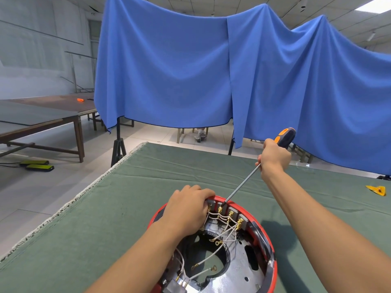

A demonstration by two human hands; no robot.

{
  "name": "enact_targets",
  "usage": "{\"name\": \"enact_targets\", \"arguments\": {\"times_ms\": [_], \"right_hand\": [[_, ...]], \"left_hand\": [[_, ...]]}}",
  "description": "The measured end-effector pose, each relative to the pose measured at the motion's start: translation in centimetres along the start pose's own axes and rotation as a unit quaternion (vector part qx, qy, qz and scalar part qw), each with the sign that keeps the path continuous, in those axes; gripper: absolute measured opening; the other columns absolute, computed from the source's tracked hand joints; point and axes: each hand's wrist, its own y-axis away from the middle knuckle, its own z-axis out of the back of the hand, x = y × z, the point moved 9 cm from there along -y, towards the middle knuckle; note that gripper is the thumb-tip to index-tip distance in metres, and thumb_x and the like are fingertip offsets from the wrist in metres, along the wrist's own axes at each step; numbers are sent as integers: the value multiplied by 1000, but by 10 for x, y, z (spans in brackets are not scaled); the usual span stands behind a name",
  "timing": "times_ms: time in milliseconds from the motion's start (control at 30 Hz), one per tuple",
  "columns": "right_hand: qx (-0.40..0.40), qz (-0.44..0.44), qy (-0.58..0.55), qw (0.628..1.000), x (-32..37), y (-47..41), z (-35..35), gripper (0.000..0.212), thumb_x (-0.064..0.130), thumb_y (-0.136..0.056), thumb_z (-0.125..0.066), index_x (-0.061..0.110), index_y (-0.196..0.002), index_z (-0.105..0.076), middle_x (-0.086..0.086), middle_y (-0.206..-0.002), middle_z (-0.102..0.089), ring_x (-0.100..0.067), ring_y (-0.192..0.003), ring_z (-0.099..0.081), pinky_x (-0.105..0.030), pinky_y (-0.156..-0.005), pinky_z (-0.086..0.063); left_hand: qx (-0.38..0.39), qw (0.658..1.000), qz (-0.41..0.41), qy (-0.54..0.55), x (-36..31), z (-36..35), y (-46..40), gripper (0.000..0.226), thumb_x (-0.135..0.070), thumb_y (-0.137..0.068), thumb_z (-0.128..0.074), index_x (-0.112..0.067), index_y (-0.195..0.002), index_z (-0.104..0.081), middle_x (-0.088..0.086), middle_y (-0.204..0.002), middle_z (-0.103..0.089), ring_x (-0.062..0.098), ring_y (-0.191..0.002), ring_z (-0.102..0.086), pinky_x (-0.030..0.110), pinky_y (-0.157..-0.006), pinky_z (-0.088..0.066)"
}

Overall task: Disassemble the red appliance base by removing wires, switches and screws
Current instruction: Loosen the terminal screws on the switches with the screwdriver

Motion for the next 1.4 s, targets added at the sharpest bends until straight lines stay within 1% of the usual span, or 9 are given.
{"name": "enact_targets", "arguments": {"times_ms": [167, 400, 567, 867, 1000, 1067, 1200, 1300, 1400], "right_hand": [[2, -28, 11, 1000, -12, -6, -5, 9, 17, -73, -54, 13, -67, -48, -2, -52, -50, -9, -18, -38, -27, -44, -38], [38, -35, 12, 999, -30, 3, -18, 12, 17, -75, -56, 14, -66, -49, -1, -52, -48, -17, -38, -42, -16, -31, -30], [46, -18, -46, 998, -2, 4, -10, 12, 16, -71, -55, 14, -64, -45, 6, -36, -40, -12, -30, -36, -18, -35, -31], [55, 87, -104, 989, 39, 31, 15, 21, 16, -72, -53, 15, -60, -36, 6, -33, -32, -14, -29, -33, -18, -34, -31], [79, 167, -119, 976, 60, 53, 24, 24, 15, -70, -52, 17, -56, -32, 6, -35, -29, -16, -29, -33, -19, -34, -31], [92, 194, -119, 969, 69, 65, 27, 24, 16, -69, -53, 17, -56, -32, 5, -37, -28, -16, -30, -34, -20, -33, -31], [117, 256, -113, 953, 89, 86, 31, 26, 14, -69, -52, 18, -53, -32, -2, -40, -29, -20, -31, -33, -19, -33, -30], [127, 288, -96, 944, 101, 97, 32, 33, 14, -68, -51, 25, -46, -29, 1, -39, -27, -22, -33, -31, -19, -34, -28], [126, 301, -88, 941, 103, 101, 34, 30, 13, -68, -51, 20, -50, -28, -1, -41, -26, -23, -38, -32, -21, -35, -28]], "left_hand": [[-2, 1000, -1, 2, 2, 0, -1, 38, -23, -98, -33, -37, -131, -48, -4, -120, -55, 20, -112, -46, 36, -91, -35], [-1, 1000, -1, -4, 2, 0, -1, 39, -23, -99, -33, -37, -132, -47, -4, -121, -55, 20, -112, -46, 36, -92, -36], [1, 1000, -4, -8, 2, -1, -1, 38, -24, -99, -33, -36, -132, -47, -4, -123, -55, 20, -113, -46, 37, -93, -36], [8, 998, -55, 7, -9, -4, 0, 44, -18, -93, -37, -26, -136, -43, -9, -144, -41, 10, -134, -30, 30, -108, -23], [37, 997, -73, -12, -12, -11, 4, 45, -32, -98, -34, -32, -143, -33, -10, -151, -32, 9, -139, -24, 31, -111, -18], [42, 996, -71, -37, -13, -12, 4, 44, -38, -100, -30, -33, -144, -32, -11, -151, -32, 10, -138, -26, 33, -109, -20], [19, 995, -68, -68, -19, -7, 4, 42, -29, -100, -29, -31, -141, -36, -10, -143, -42, 13, -131, -36, 35, -101, -29], [17, 996, -64, -67, -20, -5, 4, 44, -25, -98, -31, -31, -142, -36, -11, -143, -42, 14, -130, -37, 36, -100, -30], [23, 996, -66, -63, -18, -5, 4, 46, -25, -98, -32, -32, -143, -35, -13, -144, -41, 12, -131, -36, 35, -100, -29]]}}
